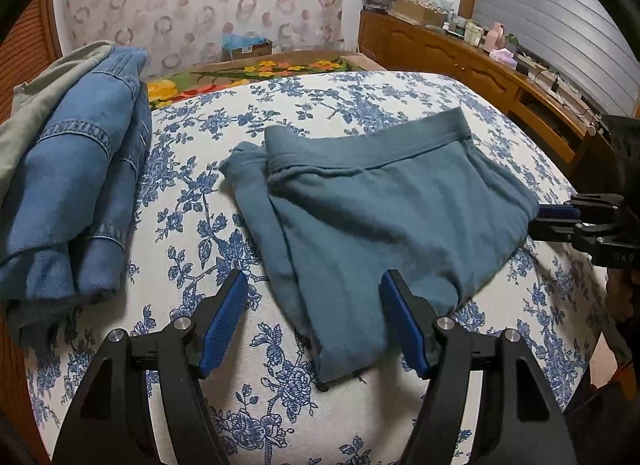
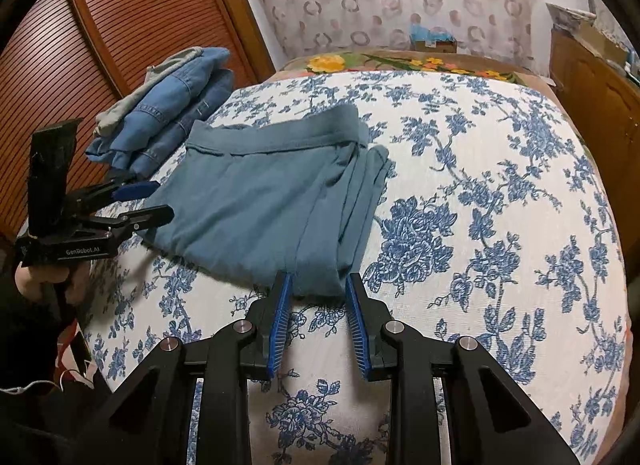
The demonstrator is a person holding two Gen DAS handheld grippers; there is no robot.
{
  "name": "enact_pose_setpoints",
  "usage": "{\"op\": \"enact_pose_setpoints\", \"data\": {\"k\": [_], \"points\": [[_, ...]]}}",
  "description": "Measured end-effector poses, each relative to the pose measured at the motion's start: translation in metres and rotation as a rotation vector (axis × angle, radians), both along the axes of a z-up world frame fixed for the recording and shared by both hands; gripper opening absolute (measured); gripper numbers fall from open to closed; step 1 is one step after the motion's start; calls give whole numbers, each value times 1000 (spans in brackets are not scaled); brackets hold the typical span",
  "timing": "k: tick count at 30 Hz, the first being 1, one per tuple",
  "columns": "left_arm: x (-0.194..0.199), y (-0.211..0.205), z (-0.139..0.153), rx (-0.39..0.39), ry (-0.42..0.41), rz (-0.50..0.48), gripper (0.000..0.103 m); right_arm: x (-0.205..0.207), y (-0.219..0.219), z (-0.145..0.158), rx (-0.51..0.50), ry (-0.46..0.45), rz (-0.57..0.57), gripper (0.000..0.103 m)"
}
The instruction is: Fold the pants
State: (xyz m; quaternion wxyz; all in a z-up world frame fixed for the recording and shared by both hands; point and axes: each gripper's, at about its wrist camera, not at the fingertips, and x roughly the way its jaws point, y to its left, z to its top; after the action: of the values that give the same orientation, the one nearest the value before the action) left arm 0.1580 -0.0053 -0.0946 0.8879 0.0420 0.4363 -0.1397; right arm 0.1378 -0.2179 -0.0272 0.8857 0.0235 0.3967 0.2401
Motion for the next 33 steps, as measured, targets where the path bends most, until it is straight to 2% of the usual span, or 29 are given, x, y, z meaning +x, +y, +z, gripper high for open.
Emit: {"op": "enact_pose_setpoints", "data": {"k": [1, 2, 4, 8, 16, 21, 26, 28, 30, 33], "points": [[0, 0, -1, 1, 1, 2, 70, 1, 1, 0, -1, 0, 1, 26], [0, 0, -1, 4, 0, 4, 70, 1, 1, 0, 3, -3, 8, 10], [0, 1, -2, 17, -5, 12, 70, 2, -2, 3, 7, -18, 21, 3], [2, 3, -2, 14, -1, 19, 70, 2, -18, 16, -2, -60, -5, 2], [3, 4, -3, 10, 0, 20, 71, 2, -15, 5, -5, -20, 3, 2], [3, 4, -3, 10, -2, 29, 73, 2, -16, 12, -10, -29, -10, 2], [3, 4, -3, 8, -4, 31, 73, -2, -21, 27, -21, -67, -29, 6], [3, 4, -3, 7, -3, 31, 73, -1, -19, 31, -35, -86, -36, 15], [3, 4, -3, 6, -4, 31, 73, 3, -16, 31, -33, -89, -36, 32], [2, 5, -3, -3, -2, 33, 73, 12, -8, 27, -37, -73, -38, 38]]}}
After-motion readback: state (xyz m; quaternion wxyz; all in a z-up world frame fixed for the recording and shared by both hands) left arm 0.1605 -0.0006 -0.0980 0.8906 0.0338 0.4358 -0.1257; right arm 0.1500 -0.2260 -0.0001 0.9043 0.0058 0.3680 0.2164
